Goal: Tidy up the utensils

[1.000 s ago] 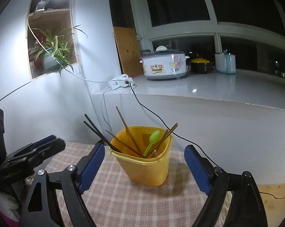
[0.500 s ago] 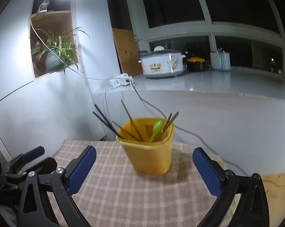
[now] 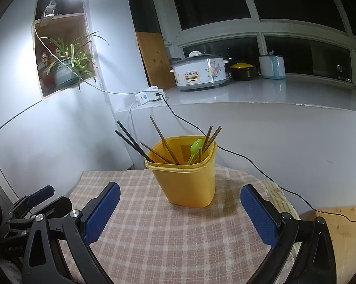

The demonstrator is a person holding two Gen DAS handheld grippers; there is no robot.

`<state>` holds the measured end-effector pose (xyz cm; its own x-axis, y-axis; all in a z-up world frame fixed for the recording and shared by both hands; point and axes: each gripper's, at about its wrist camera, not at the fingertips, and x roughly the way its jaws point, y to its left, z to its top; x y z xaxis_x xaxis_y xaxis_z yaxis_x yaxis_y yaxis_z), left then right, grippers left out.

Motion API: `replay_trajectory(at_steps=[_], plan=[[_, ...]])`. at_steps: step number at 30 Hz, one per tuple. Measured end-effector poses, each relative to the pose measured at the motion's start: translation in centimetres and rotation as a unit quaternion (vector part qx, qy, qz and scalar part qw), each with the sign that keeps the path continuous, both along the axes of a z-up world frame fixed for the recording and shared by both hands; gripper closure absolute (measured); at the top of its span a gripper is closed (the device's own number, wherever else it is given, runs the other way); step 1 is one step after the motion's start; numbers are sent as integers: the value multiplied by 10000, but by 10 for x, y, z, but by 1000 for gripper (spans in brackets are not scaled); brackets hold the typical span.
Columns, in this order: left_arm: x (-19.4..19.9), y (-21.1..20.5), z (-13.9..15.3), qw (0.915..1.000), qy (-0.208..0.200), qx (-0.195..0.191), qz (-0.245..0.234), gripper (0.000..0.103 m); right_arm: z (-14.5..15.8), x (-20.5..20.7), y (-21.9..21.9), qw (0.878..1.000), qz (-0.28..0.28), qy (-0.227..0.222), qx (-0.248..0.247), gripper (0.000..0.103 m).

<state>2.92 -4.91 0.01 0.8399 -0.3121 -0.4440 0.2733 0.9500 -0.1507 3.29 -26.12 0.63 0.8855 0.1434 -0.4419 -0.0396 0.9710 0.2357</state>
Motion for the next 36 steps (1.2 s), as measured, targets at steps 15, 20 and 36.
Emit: replay_trajectory(at_steps=[15, 20, 36], plan=[[-1, 5, 4, 9999, -51, 2, 118, 0, -1, -1, -1, 10000, -46, 24, 61, 0], [-4, 4, 6, 9999, -108, 40, 114, 0, -1, -1, 1, 10000, 5, 23, 37, 0], [-4, 0, 7, 9996, -160, 134, 215, 0, -4, 0, 2, 9999, -50, 62, 99, 0]])
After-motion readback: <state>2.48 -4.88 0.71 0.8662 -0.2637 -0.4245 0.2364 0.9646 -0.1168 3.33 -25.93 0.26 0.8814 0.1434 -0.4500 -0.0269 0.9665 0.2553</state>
